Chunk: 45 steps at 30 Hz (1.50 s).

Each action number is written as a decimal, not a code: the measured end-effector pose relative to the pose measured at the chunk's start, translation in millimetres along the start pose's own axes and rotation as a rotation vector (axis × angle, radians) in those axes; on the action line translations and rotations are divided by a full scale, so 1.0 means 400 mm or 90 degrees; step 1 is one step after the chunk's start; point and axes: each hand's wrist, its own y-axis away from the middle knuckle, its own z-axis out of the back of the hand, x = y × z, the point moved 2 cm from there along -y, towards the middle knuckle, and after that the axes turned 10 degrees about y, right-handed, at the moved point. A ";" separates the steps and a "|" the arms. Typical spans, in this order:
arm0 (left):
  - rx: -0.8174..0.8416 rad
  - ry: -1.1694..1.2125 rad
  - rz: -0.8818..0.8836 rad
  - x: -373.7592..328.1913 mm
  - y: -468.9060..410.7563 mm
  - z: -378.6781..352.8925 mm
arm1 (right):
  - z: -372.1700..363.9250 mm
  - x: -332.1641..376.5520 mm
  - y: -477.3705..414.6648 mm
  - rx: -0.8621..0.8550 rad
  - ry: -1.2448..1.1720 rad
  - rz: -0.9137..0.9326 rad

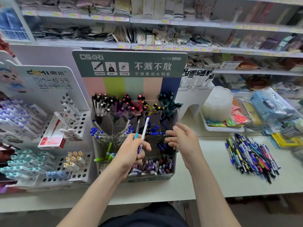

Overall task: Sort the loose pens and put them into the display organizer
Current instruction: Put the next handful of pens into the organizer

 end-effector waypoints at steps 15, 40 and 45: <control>-0.167 -0.157 -0.232 -0.014 0.029 0.061 | -0.160 0.045 0.088 -0.109 0.055 0.321; -0.112 -0.221 -0.375 -0.068 0.077 0.104 | -0.259 0.052 0.105 0.144 0.137 0.221; -0.106 -0.329 -0.464 -0.092 0.064 0.046 | -0.156 0.115 0.081 -0.081 0.212 0.370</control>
